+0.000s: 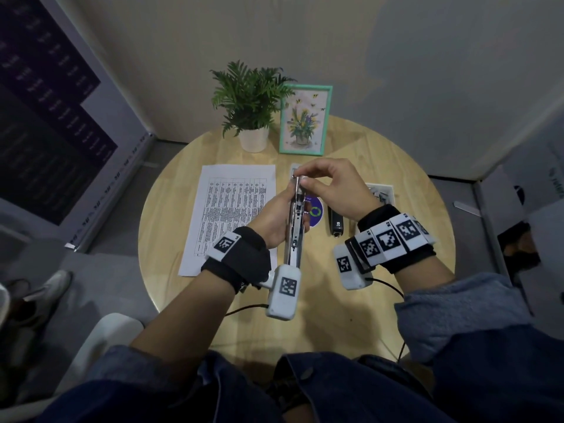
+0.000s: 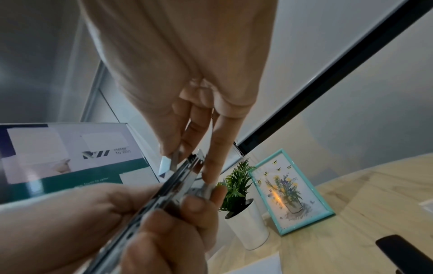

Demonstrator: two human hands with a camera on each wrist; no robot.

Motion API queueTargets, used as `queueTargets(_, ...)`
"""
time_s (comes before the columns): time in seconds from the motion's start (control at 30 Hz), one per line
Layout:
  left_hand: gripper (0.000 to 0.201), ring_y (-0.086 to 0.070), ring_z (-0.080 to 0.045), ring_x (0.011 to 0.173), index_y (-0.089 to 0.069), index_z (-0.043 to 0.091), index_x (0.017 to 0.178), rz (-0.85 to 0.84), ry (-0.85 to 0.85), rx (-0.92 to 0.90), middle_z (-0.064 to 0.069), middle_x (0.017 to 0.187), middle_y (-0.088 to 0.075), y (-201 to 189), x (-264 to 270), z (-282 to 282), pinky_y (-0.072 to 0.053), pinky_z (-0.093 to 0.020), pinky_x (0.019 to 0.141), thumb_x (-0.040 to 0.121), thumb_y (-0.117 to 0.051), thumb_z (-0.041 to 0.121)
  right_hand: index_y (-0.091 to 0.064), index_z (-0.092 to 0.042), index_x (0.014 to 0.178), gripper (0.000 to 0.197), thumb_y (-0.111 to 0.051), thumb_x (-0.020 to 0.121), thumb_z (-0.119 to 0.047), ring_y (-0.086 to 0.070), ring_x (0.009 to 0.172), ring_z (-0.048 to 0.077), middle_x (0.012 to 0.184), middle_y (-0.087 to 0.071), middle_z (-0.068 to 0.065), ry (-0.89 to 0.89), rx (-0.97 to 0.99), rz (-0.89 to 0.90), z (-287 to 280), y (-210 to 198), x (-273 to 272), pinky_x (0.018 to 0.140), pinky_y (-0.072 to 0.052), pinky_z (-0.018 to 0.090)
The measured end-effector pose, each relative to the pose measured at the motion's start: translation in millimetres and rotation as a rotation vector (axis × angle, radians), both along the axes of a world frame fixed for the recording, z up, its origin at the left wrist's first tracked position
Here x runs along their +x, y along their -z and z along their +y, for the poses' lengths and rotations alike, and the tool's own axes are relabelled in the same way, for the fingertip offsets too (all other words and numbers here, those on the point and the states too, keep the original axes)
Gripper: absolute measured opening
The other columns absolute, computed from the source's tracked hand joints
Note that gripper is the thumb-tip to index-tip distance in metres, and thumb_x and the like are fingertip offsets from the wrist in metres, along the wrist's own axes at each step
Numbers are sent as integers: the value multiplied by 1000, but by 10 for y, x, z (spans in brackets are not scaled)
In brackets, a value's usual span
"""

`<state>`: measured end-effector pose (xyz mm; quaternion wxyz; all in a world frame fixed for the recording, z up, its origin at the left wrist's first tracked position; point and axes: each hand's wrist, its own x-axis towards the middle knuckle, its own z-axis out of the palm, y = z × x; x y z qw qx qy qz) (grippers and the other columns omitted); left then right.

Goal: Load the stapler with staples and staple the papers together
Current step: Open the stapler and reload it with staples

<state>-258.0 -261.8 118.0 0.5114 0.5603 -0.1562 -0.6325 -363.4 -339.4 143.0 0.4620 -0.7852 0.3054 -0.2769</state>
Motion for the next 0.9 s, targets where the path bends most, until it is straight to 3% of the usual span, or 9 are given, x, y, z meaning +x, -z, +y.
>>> queueTargets(0.1, 50, -45, -12, 44, -53, 13, 75, -8, -1, 12, -1, 66, -49, 6, -10, -3, -41, -24, 46, 96, -29, 52, -70, -3, 98, 16, -62, 84, 0, -62, 89, 9, 93, -67, 1, -8, -23, 36, 7, 24, 2, 81, -43, 1)
queueTargets(0.27, 49, -43, -12, 47, -55, 13, 79, -5, 1, 5, -1, 66, -49, 1, -20, -11, -41, -24, 46, 96, -29, 51, -69, -3, 98, 17, -61, 84, 0, -63, 90, 12, 94, -69, 5, -1, -7, 21, -11, 20, -12, 83, -45, 8)
queueTargets(0.43, 49, -45, -10, 42, -52, 12, 79, -14, 13, 3, -1, 65, -48, -9, -23, -10, -40, -23, 47, 96, -28, 51, -70, -3, 99, 17, -61, 84, 0, -62, 90, 10, 93, -67, 1, -6, -30, 43, 1, 41, -11, 82, -42, 2)
queueTargets(0.57, 47, -44, -12, 47, -52, 13, 80, -23, 17, -1, -1, 66, -49, 4, -25, 3, -41, -24, 48, 96, -28, 50, -70, -5, 98, 16, -62, 84, -2, -62, 90, 9, 91, -68, 0, 1, -34, 47, 5, 64, -7, 82, -42, 3)
queueTargets(0.77, 44, -44, -11, 43, -50, 12, 83, 8, 2, -17, -3, 67, -48, 12, -12, -1, -41, -22, 43, 98, -28, 47, -71, -8, 97, 15, -63, 84, -5, -63, 88, 10, 92, -72, 4, -5, -62, 71, 17, 90, -9, 85, -46, 15)
queueTargets(0.9, 46, -43, -11, 44, -50, 10, 84, 18, 2, -14, -3, 67, -47, 28, -14, 7, -41, -23, 44, 98, -27, 47, -71, -9, 97, 15, -64, 84, -7, -62, 89, 10, 92, -68, 0, -4, -99, 89, 34, 108, -2, 82, -43, 9)
